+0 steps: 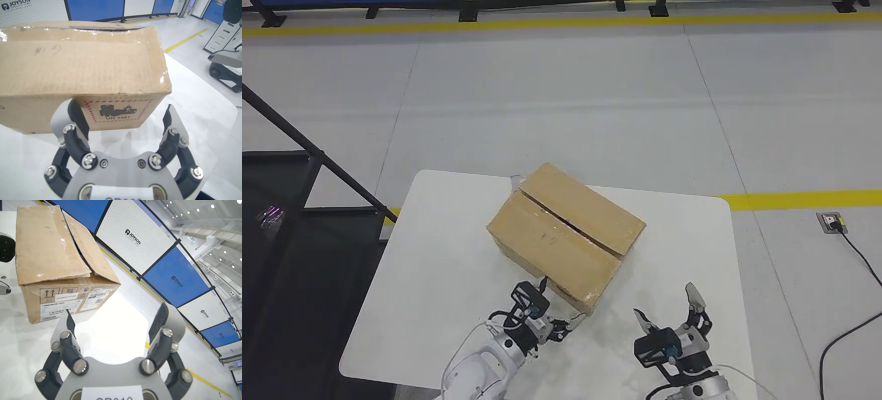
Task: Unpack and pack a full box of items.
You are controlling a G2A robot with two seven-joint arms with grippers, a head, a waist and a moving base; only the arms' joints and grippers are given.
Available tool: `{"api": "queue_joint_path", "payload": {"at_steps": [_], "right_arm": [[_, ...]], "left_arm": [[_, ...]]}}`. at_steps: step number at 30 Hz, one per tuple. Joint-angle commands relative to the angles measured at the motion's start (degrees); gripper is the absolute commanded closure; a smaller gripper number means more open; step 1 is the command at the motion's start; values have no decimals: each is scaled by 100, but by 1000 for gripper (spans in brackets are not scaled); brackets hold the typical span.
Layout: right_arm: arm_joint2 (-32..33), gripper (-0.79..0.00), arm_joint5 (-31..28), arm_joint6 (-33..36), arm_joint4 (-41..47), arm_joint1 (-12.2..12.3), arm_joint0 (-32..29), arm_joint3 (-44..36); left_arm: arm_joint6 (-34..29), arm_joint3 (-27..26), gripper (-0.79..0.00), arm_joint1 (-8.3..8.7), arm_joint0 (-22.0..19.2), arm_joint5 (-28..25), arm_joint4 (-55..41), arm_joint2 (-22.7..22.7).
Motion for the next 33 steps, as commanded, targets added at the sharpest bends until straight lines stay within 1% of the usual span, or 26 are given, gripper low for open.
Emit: {"api": "queue_joint_path", "payload": {"at_steps": [1,4,7,10,13,14,15,17,24,26,27,30,33], "right_arm": [[5,-785,-3,-1,-6,-5,-2,-12],[-16,-785,-78,-5,-51,-10,25,-22],[-83,-785,-199,97,-316,-13,83,-63],[-298,-785,-429,220,-722,-19,136,-215],[-543,-785,-689,673,-1279,-37,248,-338],[-624,-785,-712,1016,-1394,-57,289,-403],[-737,-785,-812,1187,-1474,-73,338,-529],[-786,-785,-880,1354,-1551,-84,363,-699],[-789,-785,-897,1343,-1550,-83,362,-692],[-866,-785,-1115,1312,-1681,-85,453,-684],[-968,-785,-1341,1403,-1624,-97,513,-610],[-1265,-785,-1743,2005,-1695,-168,881,-397],[-1513,-785,-1823,2363,-1470,-257,1224,-50]], "left_arm": [[27,-42,-785,15,76,-19,16,-60],[167,-256,-785,71,336,-41,76,-287],[625,-564,-785,155,795,124,256,-714],[984,-817,-785,237,1274,154,131,-1263],[1279,-1023,-785,304,1672,185,-101,-1873],[1370,-1066,-785,322,1786,309,-119,-2100],[1428,-1085,-785,335,1896,409,-187,-2297],[1464,-1116,-785,352,2066,448,-448,-2617],[1464,-1116,-785,352,2066,448,-448,-2617],[1464,-1116,-785,352,2066,448,-448,-2617],[1446,-1102,-785,349,2039,476,-499,-2628],[1304,-909,-785,324,1792,633,-692,-2584],[1231,-601,-785,290,1424,746,-997,-2523]]}}
